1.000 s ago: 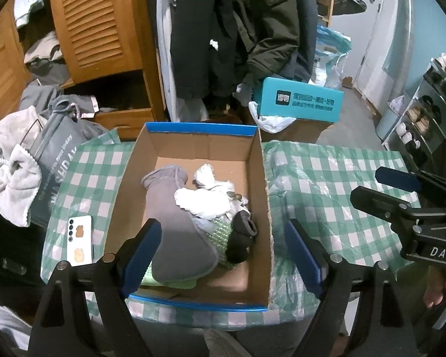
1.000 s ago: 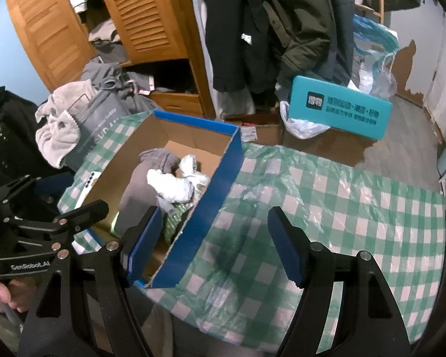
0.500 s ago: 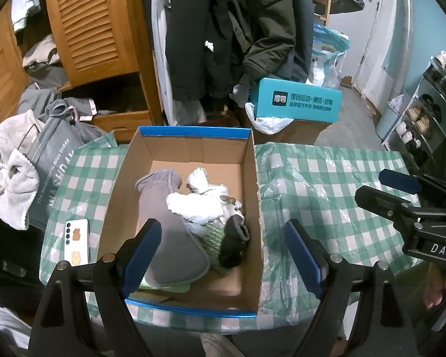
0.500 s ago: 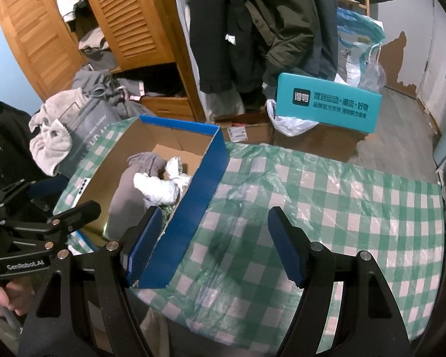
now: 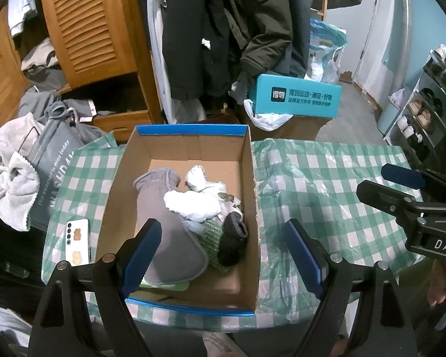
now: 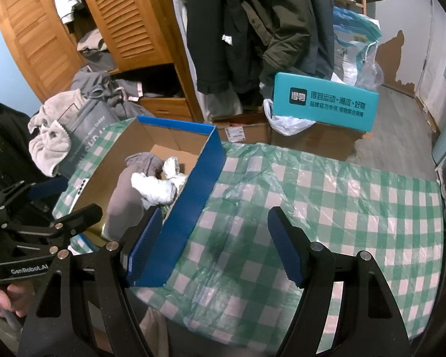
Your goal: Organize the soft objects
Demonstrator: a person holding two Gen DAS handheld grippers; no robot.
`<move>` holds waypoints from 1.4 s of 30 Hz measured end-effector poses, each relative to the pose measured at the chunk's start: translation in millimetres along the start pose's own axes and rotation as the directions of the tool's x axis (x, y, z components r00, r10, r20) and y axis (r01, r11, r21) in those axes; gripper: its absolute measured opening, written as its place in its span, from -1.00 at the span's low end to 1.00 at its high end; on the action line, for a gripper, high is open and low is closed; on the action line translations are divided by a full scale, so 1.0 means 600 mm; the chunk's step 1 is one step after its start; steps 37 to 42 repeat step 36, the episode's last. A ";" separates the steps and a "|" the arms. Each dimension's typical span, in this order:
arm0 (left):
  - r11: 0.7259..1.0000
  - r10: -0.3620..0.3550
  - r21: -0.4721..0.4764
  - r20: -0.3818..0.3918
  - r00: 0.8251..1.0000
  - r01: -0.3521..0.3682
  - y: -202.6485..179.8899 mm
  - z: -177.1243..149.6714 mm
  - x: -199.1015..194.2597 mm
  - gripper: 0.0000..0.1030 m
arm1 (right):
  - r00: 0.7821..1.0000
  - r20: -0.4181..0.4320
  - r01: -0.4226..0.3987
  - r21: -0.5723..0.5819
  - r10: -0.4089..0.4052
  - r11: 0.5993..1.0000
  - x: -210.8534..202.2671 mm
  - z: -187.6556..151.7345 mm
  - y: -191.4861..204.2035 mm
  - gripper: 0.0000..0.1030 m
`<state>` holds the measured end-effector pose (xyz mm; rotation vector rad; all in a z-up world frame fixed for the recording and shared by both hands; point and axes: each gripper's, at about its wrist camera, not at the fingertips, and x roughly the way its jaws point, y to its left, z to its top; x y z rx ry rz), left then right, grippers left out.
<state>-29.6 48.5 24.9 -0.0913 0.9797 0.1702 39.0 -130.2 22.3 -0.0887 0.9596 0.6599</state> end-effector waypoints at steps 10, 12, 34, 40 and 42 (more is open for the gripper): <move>1.000 0.000 0.001 0.001 1.000 0.000 -0.003 -0.001 0.000 0.67 | 1.000 -0.004 0.004 0.003 -0.004 1.000 -0.003 -0.001 -0.010 0.42; 1.000 0.000 0.002 0.000 1.000 0.000 -0.002 -0.001 0.000 0.67 | 1.000 -0.004 0.003 0.002 -0.003 1.000 -0.003 -0.001 -0.009 0.42; 1.000 -0.010 0.015 0.007 1.000 0.010 -0.008 -0.002 -0.002 0.67 | 1.000 -0.005 0.004 0.003 -0.004 1.000 -0.001 -0.002 -0.009 0.42; 1.000 -0.013 0.014 0.002 1.000 0.013 -0.009 -0.002 -0.001 0.67 | 1.000 -0.005 0.004 0.002 -0.004 1.000 -0.002 -0.002 -0.011 0.42; 1.000 -0.013 0.014 0.002 1.000 0.013 -0.009 -0.002 -0.001 0.67 | 1.000 -0.005 0.004 0.002 -0.004 1.000 -0.002 -0.002 -0.011 0.42</move>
